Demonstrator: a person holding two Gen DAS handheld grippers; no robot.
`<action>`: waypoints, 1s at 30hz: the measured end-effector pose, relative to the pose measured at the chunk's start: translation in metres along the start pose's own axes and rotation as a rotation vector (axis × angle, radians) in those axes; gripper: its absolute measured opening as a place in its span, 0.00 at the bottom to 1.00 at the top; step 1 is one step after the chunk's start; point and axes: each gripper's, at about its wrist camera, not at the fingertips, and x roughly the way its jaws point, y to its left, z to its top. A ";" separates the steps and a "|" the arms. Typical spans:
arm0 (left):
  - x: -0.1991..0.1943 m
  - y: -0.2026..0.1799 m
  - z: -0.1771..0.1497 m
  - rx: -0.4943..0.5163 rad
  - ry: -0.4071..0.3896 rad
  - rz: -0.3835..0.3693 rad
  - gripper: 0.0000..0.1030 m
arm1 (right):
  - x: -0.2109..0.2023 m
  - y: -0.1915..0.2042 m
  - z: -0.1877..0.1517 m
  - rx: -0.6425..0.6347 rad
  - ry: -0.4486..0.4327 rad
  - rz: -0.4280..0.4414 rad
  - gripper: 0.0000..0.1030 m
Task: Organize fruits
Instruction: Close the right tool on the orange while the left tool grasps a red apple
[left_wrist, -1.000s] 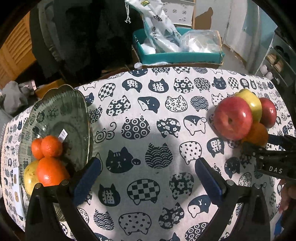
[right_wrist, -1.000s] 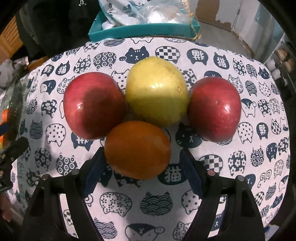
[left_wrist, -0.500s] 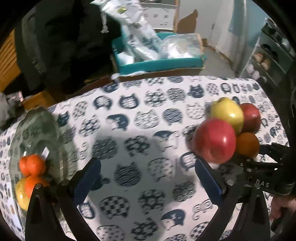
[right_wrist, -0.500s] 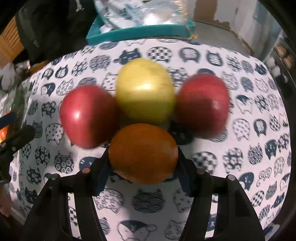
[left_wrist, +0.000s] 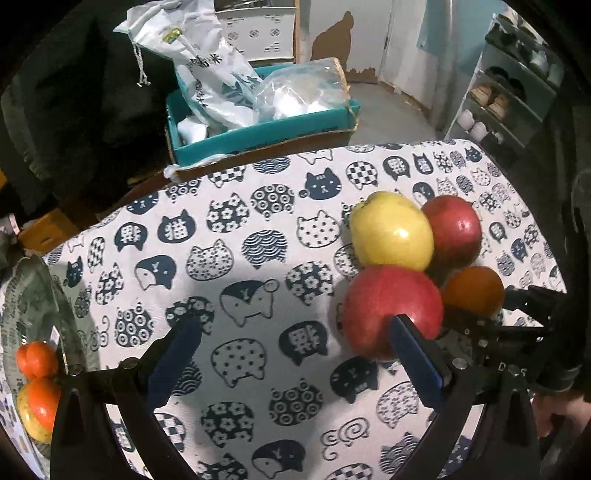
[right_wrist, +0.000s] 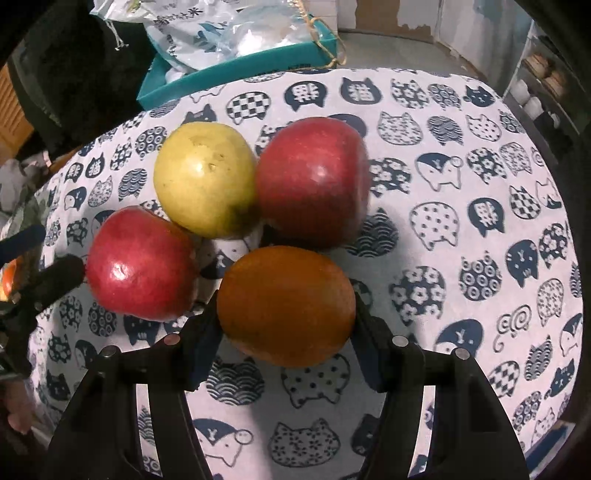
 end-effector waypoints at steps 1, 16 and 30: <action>0.000 -0.001 0.001 0.000 0.001 -0.005 0.99 | -0.002 -0.002 -0.001 0.005 -0.002 -0.004 0.62; 0.021 -0.046 0.009 0.063 0.047 -0.046 0.99 | -0.033 -0.048 0.000 0.103 -0.068 -0.056 0.62; 0.061 -0.043 0.012 0.009 0.116 -0.062 0.99 | -0.022 -0.048 0.003 0.106 -0.053 -0.068 0.62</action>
